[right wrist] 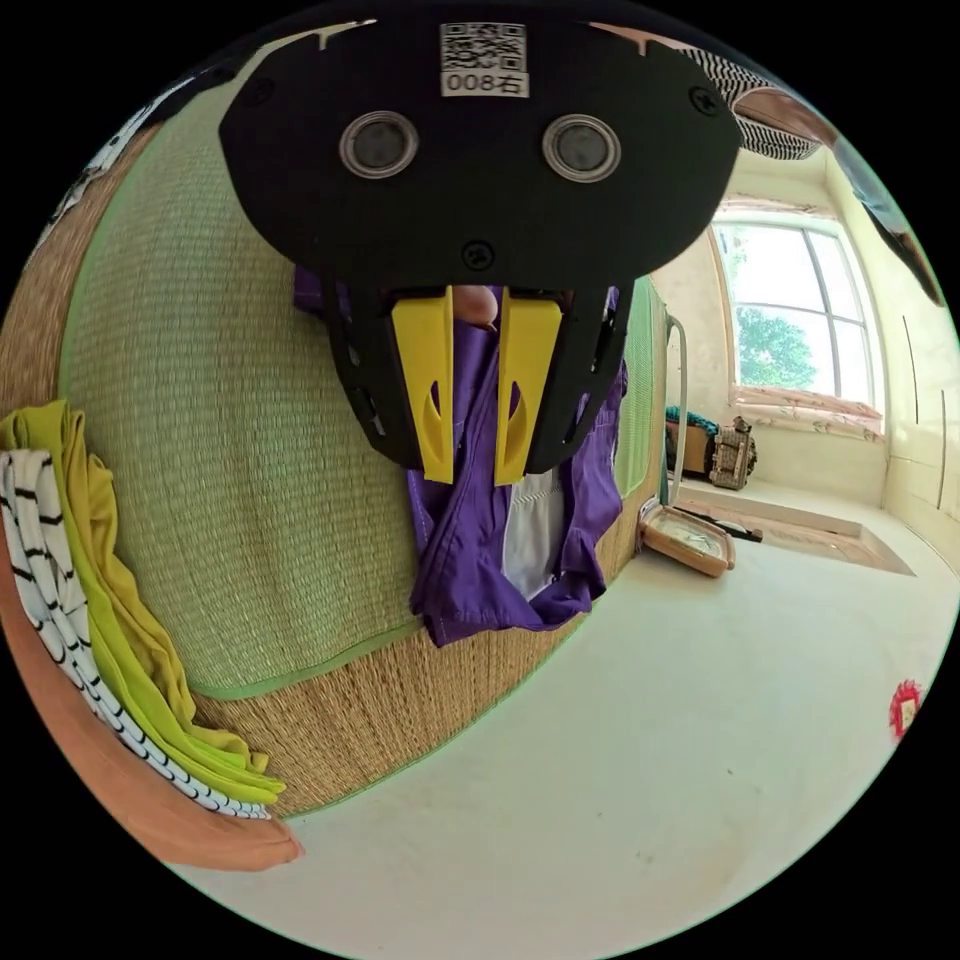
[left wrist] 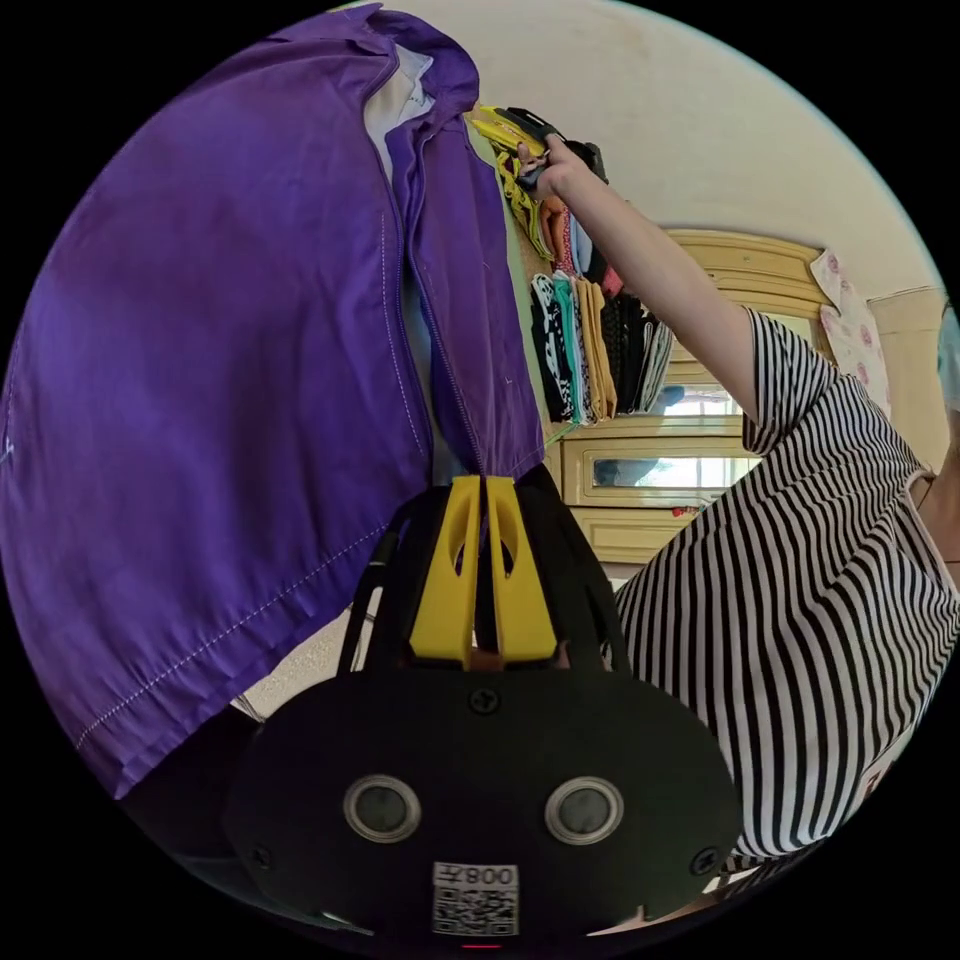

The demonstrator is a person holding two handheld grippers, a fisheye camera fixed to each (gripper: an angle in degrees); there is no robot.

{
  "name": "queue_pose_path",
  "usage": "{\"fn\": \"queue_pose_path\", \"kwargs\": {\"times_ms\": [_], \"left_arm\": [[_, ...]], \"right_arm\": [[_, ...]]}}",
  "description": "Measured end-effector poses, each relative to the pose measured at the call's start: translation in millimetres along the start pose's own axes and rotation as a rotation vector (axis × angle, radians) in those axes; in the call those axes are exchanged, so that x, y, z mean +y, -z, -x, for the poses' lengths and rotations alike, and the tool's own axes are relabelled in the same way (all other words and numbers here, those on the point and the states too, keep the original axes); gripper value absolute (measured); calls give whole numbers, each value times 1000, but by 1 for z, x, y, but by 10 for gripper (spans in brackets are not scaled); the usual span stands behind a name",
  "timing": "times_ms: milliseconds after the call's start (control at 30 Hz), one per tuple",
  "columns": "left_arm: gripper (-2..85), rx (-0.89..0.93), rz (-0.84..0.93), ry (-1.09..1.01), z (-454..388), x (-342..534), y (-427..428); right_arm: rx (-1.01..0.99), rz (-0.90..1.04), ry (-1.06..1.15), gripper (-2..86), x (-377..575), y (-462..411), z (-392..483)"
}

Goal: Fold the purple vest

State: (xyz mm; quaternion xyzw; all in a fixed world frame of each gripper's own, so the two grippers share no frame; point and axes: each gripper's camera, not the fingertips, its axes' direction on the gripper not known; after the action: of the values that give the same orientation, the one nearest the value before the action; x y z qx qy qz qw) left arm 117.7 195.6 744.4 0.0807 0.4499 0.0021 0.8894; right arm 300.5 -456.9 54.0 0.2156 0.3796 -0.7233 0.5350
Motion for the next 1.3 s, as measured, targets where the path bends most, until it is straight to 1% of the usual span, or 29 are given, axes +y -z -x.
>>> {"fn": "queue_pose_path", "kwargs": {"times_ms": [267,400,500,600,700,1000,1133,1233,1300], "left_arm": [[8,6,34,-3,10,-10,-1],[8,16,40,-1,13,-13,-1],[8,11,41,-5,14,-15,0],[8,9,40,-7,15,-16,2],[9,14,39,-6,17,-17,3],[9,9,45,3,23,-21,8],[8,5,47,-1,24,-22,12],[8,1,45,-19,21,-24,16],[8,5,41,-31,19,-25,19]], "right_arm": [[-64,-26,-36,66,-33,-21,-39],[-31,-8,-22,33,-44,-29,-44],[-46,-21,-20,18,-47,-28,-49],[-69,-30,-3,14,-49,-27,-51],[-39,-30,-2,16,-50,-29,-57],[-98,-29,-35,18,-58,-50,-76],[-134,-51,-30,13,-57,-51,-75],[-180,-109,28,12,-54,-38,-58],[-198,-161,106,11,-53,-22,-31]]}}
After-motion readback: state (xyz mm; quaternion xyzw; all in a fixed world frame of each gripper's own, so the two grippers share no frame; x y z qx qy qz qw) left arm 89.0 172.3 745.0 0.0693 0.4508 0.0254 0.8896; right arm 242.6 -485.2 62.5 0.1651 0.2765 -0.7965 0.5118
